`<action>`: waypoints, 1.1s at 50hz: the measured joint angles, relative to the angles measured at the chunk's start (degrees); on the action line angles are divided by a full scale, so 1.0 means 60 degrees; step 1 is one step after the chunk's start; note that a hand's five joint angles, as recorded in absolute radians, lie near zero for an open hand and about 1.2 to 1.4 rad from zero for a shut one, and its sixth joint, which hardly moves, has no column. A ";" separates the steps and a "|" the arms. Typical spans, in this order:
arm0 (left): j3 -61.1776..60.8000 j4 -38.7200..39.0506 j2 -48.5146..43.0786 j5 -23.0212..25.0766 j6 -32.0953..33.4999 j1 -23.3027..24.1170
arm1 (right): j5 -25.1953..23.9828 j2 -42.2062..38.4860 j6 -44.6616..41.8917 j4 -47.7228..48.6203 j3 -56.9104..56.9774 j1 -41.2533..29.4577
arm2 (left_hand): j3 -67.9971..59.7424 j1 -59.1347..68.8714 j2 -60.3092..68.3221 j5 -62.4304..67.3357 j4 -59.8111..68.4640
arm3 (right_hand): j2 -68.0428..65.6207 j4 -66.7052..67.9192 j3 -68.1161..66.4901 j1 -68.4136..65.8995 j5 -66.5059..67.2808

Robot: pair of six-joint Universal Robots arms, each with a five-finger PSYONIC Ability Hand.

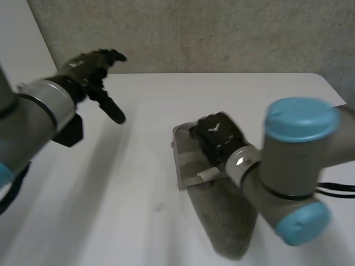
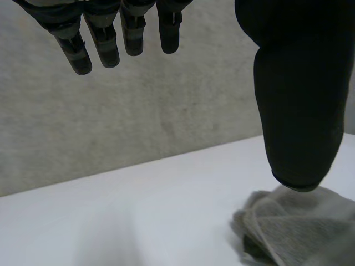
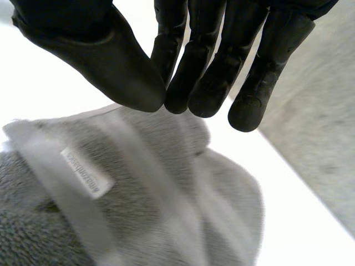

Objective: Fold the towel.

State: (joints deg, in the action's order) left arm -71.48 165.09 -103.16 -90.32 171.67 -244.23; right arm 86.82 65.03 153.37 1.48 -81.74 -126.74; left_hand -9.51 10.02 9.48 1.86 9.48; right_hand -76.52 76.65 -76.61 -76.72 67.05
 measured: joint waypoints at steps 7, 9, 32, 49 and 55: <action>-0.0350 0.1410 -0.1112 0.0090 0.0016 0.0812 | -0.0668 0.1741 -0.0126 -0.0578 -0.1497 0.0877 | -0.0001 0.0000 -0.0001 0.0000 0.0001 | 0.2670 -0.2599 0.2613 0.2845 -0.2757; -0.0437 0.1918 -0.1464 0.0192 0.0053 0.0964 | -0.1004 0.1901 -0.0137 -0.0735 -0.1907 0.1130 | -0.0002 0.0000 0.0003 -0.0001 0.0005 | 0.6253 -0.6080 0.6105 0.6175 -0.6411; -0.0869 0.4015 -0.3545 0.1762 0.3062 0.0559 | -0.1472 -0.1627 0.1986 0.2103 -0.0943 0.0352 | -0.0024 0.0000 0.0021 -0.0001 0.0025 | 0.7487 -0.7500 0.7477 0.7476 -0.7471; -0.0910 0.4387 -0.3491 0.1741 0.2955 0.0499 | -0.0738 -0.0056 0.1483 0.1705 -0.1248 0.0518 | -0.0024 0.0000 0.0021 -0.0001 0.0024 | 0.0239 -0.0034 0.0269 0.0150 -0.0320; -0.0854 0.4725 -0.3541 0.1779 0.2855 0.0554 | -0.1281 0.1667 0.1286 0.1018 -0.2323 0.1186 | -0.0026 0.0000 0.0022 -0.0001 0.0026 | 0.0240 -0.0034 0.0213 0.0150 -0.0320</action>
State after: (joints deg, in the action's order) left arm -76.60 193.45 -124.41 -79.65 188.80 -240.91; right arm 79.14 75.04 161.08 7.59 -95.68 -119.63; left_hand -9.66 10.02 9.61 1.86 9.64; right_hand -75.08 76.44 -75.33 -75.82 65.12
